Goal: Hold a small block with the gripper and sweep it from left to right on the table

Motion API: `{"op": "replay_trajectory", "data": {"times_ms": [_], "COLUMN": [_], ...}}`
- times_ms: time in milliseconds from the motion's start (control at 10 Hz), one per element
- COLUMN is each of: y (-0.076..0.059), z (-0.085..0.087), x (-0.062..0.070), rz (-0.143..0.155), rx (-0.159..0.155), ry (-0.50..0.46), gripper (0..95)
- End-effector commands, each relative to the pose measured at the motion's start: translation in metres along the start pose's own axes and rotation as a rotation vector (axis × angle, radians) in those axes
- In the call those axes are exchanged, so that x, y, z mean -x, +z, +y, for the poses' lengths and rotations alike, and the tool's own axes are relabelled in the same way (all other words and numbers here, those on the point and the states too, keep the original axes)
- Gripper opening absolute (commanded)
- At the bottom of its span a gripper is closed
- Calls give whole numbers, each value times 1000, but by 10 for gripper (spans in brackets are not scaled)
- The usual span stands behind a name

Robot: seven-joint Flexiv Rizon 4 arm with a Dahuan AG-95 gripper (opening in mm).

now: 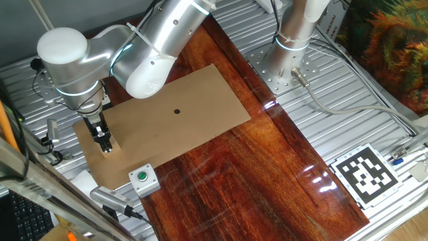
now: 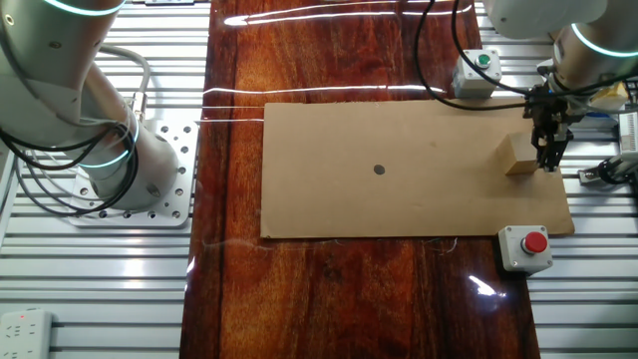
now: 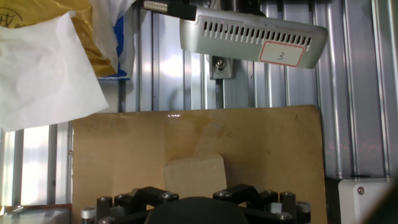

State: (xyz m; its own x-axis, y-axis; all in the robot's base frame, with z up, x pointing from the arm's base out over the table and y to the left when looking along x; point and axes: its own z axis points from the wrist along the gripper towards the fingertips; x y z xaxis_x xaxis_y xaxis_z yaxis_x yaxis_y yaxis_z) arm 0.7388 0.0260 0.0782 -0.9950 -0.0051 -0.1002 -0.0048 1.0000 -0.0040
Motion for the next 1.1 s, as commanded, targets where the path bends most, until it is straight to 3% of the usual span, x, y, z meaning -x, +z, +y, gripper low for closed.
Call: {"op": "replay_trajectory", "data": {"times_ms": [100, 1100], "y": [24, 25], "z": [-2, -4], "x": [-4, -2], "rz": [-2, -3], "rx": [-6, -9], "ry": [-17, -20], "gripper": [950, 950]}}
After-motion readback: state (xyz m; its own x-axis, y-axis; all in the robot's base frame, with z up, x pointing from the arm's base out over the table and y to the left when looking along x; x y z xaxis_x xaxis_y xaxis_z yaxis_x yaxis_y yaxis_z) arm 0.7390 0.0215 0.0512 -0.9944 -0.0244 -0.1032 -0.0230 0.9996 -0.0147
